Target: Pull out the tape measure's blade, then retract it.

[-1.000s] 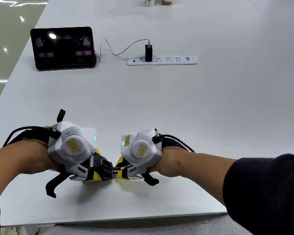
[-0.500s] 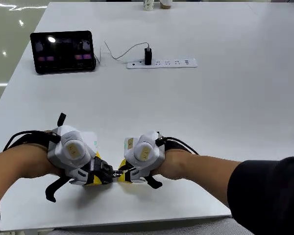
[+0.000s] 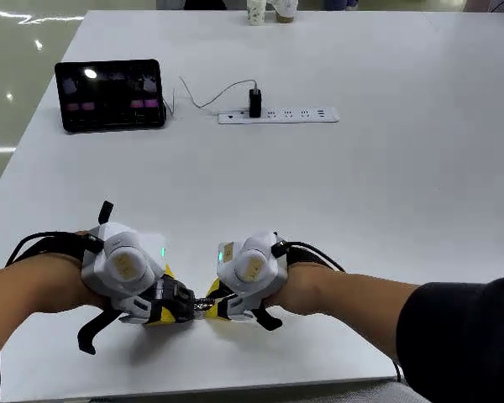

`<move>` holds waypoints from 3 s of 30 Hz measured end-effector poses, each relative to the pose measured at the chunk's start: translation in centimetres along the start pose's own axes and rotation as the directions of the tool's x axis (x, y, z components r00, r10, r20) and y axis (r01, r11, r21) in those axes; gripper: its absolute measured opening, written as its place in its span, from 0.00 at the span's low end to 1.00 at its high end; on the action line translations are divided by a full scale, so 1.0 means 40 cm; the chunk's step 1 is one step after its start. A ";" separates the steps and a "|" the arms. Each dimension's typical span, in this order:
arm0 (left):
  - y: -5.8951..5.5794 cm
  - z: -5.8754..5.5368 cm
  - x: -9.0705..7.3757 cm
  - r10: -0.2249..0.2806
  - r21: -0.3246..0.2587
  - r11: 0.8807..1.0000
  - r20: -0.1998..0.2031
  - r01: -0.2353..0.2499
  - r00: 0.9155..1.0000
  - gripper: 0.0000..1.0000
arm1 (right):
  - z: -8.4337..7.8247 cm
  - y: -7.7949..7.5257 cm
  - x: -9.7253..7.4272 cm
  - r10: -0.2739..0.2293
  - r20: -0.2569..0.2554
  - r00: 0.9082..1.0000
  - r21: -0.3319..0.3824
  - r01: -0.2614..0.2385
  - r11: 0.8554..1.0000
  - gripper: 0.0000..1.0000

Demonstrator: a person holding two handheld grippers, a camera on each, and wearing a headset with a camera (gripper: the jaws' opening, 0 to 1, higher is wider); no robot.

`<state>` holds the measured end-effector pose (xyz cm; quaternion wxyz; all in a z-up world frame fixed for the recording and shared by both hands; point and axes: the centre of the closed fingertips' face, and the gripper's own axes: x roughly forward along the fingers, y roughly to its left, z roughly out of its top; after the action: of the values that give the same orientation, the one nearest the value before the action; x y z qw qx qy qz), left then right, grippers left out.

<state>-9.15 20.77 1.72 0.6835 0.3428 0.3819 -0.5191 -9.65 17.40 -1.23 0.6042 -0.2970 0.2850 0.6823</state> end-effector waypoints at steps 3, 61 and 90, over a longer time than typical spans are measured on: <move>0.001 -0.001 0.000 -0.001 0.000 1.000 0.000 0.001 1.000 0.31 | -0.004 -0.002 -0.003 0.002 -0.001 1.000 0.003 -0.002 1.000 0.10; 0.003 0.000 0.000 0.007 -0.017 1.000 0.015 -0.007 1.000 0.31 | -0.061 -0.007 -0.053 -0.002 0.012 1.000 0.036 0.002 0.999 0.10; 0.004 0.001 0.003 0.000 -0.024 1.000 0.029 0.000 1.000 0.31 | -0.091 -0.009 -0.081 -0.006 0.007 1.000 0.046 0.006 0.999 0.10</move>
<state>-8.98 20.72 1.66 0.6929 0.3272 0.3780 -0.5195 -8.78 12.57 -1.22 0.6140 -0.2815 0.2977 0.6747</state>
